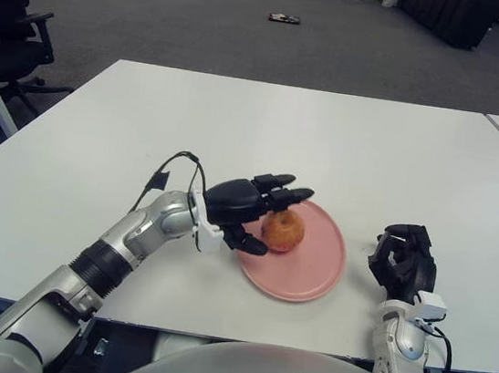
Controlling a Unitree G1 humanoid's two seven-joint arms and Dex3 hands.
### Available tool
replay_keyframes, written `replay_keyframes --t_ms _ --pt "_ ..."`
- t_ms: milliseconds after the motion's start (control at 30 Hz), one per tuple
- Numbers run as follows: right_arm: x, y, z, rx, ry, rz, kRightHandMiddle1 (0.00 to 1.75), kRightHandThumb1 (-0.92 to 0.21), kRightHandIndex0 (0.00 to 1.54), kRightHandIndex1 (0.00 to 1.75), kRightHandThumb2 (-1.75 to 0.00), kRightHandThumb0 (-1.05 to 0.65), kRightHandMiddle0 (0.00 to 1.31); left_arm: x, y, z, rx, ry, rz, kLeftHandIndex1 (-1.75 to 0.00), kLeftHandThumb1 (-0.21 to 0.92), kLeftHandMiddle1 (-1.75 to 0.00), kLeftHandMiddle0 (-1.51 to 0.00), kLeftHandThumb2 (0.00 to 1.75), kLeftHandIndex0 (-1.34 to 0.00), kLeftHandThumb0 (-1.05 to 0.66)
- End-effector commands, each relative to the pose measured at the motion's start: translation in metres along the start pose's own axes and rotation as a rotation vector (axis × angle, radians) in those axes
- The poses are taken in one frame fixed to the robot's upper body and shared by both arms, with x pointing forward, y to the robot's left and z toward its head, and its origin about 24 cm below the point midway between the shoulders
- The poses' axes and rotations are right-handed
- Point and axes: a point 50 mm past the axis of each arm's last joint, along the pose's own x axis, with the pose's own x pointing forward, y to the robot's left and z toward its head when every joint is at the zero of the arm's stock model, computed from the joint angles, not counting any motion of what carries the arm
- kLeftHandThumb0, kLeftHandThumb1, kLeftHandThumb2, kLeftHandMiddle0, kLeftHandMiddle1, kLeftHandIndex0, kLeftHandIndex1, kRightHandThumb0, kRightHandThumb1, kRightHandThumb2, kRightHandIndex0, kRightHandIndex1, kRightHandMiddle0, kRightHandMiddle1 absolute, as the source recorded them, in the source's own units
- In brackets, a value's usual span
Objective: Put the apple into the plate.
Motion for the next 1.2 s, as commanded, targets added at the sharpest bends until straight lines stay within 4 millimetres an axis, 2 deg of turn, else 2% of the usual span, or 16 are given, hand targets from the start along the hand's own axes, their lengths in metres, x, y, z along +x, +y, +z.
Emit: replay_keyframes --t_ms 0,167,300,467,567,700,833,1033,1100,1167 --pt "0.003 0.002 0.002 0.008 -0.016 0.002 1.75 -0.67 0.76 1.75 -0.88 -0.39 0.35 -0.005 0.007 -0.007 -0.021 0.038 0.049 0.00 0.92 0.00 0.00 0.83 0.00 -1.05" --pt "0.002 0.002 0.002 0.014 -0.009 0.000 1.75 -0.67 0.76 1.75 -0.88 -0.39 0.35 -0.018 0.012 -0.015 -0.147 0.081 0.162 0.00 0.92 0.00 0.00 0.93 0.00 -1.05" --pt "0.002 0.002 0.002 0.013 -0.005 0.000 1.75 -0.67 0.76 1.75 -0.87 -0.38 0.34 -0.033 0.008 -0.026 -0.203 0.125 0.216 0.00 0.92 0.00 0.00 1.01 0.00 -1.05" --pt "0.001 0.002 0.002 0.021 -0.010 -0.003 1.75 -0.68 0.77 1.75 -0.87 -0.38 0.34 -0.035 0.009 -0.029 -0.301 0.133 0.344 0.00 0.92 0.00 0.00 1.07 0.00 -1.05" --pt "0.001 0.002 0.002 0.023 -0.010 -0.004 1.75 -0.68 0.77 1.75 -0.87 -0.38 0.34 -0.037 0.009 -0.040 -0.348 0.155 0.412 0.00 0.92 0.00 0.00 1.08 0.00 -1.05" --pt "0.000 0.002 0.002 0.024 -0.014 -0.008 1.75 -0.68 0.77 1.75 -0.87 -0.38 0.34 -0.043 -0.002 -0.062 -0.443 0.226 0.543 0.00 0.92 0.00 0.00 1.11 0.00 -1.05" --pt "0.000 0.002 0.002 0.023 -0.011 -0.008 1.75 -0.68 0.77 1.75 -0.87 -0.38 0.34 -0.057 -0.009 -0.068 -0.480 0.259 0.687 0.00 0.92 0.00 0.00 1.13 0.00 -1.04" --pt "0.000 0.002 0.004 0.019 -0.016 -0.009 1.75 -0.68 0.77 1.75 -0.87 -0.38 0.34 -0.065 -0.016 -0.068 -0.510 0.325 0.820 0.00 0.92 0.00 0.00 1.15 0.00 -0.99" --pt "0.000 0.002 0.004 0.020 -0.017 -0.008 1.75 -0.68 0.77 1.75 -0.87 -0.38 0.34 -0.067 -0.019 -0.067 -0.528 0.360 0.872 -0.09 0.92 0.00 0.00 1.15 0.00 -0.97" --pt "0.000 0.002 0.004 0.021 -0.016 -0.006 1.75 -0.68 0.76 1.75 -0.87 -0.38 0.34 -0.069 -0.025 -0.067 -0.553 0.404 0.915 -0.29 0.92 -0.04 -0.05 1.12 0.00 -0.93"
